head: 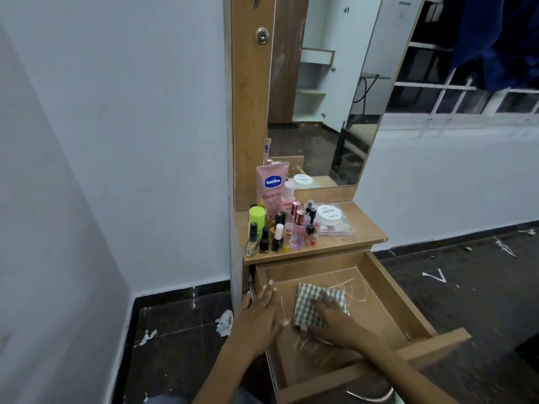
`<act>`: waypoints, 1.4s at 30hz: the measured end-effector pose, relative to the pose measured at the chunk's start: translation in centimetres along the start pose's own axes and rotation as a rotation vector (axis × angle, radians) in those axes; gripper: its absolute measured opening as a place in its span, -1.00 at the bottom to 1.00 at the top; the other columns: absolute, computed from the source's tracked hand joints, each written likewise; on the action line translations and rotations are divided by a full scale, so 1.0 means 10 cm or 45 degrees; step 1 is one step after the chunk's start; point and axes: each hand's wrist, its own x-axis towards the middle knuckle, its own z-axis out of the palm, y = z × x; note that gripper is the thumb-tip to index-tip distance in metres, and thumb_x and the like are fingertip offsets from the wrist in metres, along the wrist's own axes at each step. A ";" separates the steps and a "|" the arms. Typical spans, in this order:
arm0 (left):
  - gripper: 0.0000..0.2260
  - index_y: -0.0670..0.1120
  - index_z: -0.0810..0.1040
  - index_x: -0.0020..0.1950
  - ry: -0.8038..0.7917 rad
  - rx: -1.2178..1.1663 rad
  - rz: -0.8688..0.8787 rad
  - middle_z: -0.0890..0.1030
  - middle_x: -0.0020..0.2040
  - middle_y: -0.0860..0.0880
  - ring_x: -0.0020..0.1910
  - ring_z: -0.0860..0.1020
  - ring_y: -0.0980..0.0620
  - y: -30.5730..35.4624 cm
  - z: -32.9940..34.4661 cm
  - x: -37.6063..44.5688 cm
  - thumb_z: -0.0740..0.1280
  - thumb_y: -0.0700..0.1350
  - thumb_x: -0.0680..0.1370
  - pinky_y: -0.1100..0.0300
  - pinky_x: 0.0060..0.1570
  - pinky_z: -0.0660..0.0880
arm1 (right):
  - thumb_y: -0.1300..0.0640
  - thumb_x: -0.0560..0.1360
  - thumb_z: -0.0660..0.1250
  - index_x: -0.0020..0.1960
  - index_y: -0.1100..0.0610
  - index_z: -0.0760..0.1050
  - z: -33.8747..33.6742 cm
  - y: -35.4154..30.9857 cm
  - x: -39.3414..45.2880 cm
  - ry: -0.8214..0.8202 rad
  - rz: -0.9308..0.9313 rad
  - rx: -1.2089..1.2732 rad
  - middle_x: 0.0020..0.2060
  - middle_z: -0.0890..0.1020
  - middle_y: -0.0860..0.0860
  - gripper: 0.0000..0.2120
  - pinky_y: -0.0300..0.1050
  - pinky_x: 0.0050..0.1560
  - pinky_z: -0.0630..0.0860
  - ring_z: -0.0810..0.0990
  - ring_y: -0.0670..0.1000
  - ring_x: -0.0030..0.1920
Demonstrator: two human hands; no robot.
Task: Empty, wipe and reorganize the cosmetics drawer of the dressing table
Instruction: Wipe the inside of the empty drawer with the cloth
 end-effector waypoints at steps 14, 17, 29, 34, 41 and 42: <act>-0.39 -0.10 -0.15 0.56 -0.060 -0.020 0.010 -0.23 0.55 -0.01 0.52 -0.21 0.08 -0.05 0.01 -0.10 0.04 0.12 0.64 0.07 0.45 -0.23 | -0.02 0.65 0.02 0.55 0.05 -0.17 0.10 -0.01 0.33 0.046 -0.308 -0.378 0.52 -0.22 -0.01 -0.42 0.00 0.50 -0.18 -0.24 0.06 0.53; -0.39 -0.12 -0.16 0.56 -0.075 -0.014 -0.002 -0.25 0.55 -0.03 0.52 -0.23 0.07 -0.04 0.03 -0.09 0.02 0.12 0.64 0.05 0.45 -0.25 | -0.05 0.64 0.02 0.55 0.04 -0.17 -0.11 0.34 0.37 0.031 -0.042 -0.221 0.52 -0.25 0.08 -0.42 0.04 0.51 -0.17 -0.23 0.13 0.53; -0.40 -0.14 -0.21 0.54 -0.112 0.066 0.007 -0.26 0.54 -0.06 0.52 -0.25 0.03 -0.03 0.02 -0.09 -0.01 0.10 0.66 -0.01 0.46 -0.24 | -0.20 0.52 -0.13 0.55 -0.03 -0.12 0.29 -0.36 0.41 -0.120 -0.276 -0.232 0.53 -0.22 0.11 -0.36 0.18 0.51 -0.17 -0.28 0.18 0.52; -0.41 -0.16 -0.21 0.54 -0.122 0.164 -0.003 -0.21 0.56 -0.08 0.52 -0.23 0.02 -0.02 -0.03 -0.07 -0.02 0.09 0.66 -0.03 0.46 -0.26 | 0.03 0.65 0.03 0.55 -0.02 -0.08 0.21 -0.54 0.48 0.013 -0.205 -0.191 0.54 -0.23 0.06 -0.48 0.19 0.49 -0.12 -0.25 0.15 0.53; -0.41 -0.14 -0.21 0.54 -0.117 0.177 -0.016 -0.23 0.55 -0.07 0.52 -0.24 0.03 0.04 -0.03 -0.11 -0.04 0.11 0.66 -0.03 0.47 -0.24 | -0.18 0.51 -0.03 0.54 -0.12 -0.11 0.42 -0.22 0.61 -0.117 -0.291 -0.203 0.55 -0.12 0.00 -0.36 0.37 0.45 -0.06 -0.22 0.15 0.54; -0.41 -0.14 -0.21 0.54 -0.114 0.166 -0.018 -0.23 0.55 -0.07 0.52 -0.24 0.03 0.03 -0.02 -0.11 -0.03 0.11 0.66 -0.03 0.48 -0.23 | -0.17 0.52 -0.01 0.54 -0.11 -0.14 0.47 -0.18 0.63 -0.116 -0.311 -0.235 0.55 -0.13 0.01 -0.36 0.36 0.46 -0.04 -0.22 0.15 0.53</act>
